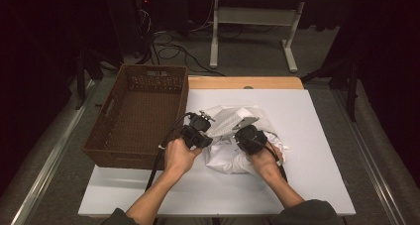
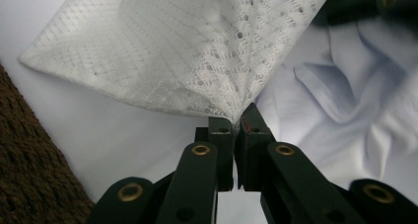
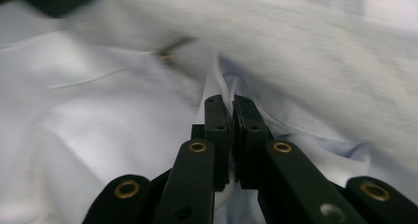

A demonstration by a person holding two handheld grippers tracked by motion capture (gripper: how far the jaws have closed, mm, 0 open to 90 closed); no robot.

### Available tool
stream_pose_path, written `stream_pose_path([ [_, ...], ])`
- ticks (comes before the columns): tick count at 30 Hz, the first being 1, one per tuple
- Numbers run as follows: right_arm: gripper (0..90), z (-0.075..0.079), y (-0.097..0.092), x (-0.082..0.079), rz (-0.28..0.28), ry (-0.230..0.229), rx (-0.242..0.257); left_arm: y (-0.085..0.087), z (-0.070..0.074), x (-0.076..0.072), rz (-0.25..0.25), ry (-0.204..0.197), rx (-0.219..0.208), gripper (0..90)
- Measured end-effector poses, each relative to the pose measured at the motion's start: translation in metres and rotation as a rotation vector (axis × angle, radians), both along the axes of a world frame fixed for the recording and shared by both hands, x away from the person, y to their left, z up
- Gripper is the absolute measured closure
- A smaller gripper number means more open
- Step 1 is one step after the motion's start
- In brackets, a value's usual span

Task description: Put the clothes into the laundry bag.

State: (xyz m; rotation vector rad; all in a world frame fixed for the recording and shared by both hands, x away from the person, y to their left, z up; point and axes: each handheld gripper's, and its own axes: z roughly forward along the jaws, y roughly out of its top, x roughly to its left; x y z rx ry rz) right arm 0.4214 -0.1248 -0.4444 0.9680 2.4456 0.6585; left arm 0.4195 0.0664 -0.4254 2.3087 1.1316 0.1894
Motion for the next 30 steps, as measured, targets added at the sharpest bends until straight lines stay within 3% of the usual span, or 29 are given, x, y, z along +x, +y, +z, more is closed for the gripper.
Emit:
stream_pose_path([
  [3,87.4,-0.001,-0.009,0.010,-0.038,-0.003,0.011,0.001,0.002,-0.002,-0.002,-0.003,-0.002,86.7],
  [7,86.5,-0.010,-0.014,0.028,-0.091,-0.016,-0.015,-0.001,0.001,-0.001,-0.009,0.000,0.006,86.6],
  [9,84.5,-0.015,-0.011,0.032,-0.092,-0.007,-0.023,-0.003,-0.002,0.000,-0.005,0.001,0.009,86.6],
  [11,77.1,-0.016,-0.008,0.030,-0.065,-0.003,-0.002,-0.002,-0.003,0.001,0.002,0.002,0.009,86.4],
  [13,68.4,-0.011,-0.007,0.023,-0.040,0.014,0.043,-0.001,-0.004,0.002,0.003,0.004,0.011,86.2],
  [16,60.0,0.001,-0.005,0.007,-0.002,0.003,0.076,-0.001,-0.006,0.005,0.008,0.011,0.012,86.0],
  [20,55.3,0.016,-0.001,-0.021,0.076,-0.051,0.099,-0.002,-0.007,0.005,0.006,0.006,0.018,85.7],
  [22,53.5,0.019,0.002,-0.035,0.121,-0.056,0.098,-0.002,-0.007,0.004,0.008,0.008,0.018,85.5],
  [26,48.6,0.010,0.010,-0.053,0.208,0.003,0.080,-0.004,-0.008,0.004,0.018,0.007,0.013,84.8],
  [29,44.0,-0.012,0.017,-0.055,0.252,0.074,0.026,-0.004,-0.008,0.003,0.018,0.005,0.017,83.7],
  [30,40.1,-0.026,0.018,-0.050,0.242,0.140,0.014,-0.005,-0.009,0.002,0.021,0.003,0.014,83.3],
])
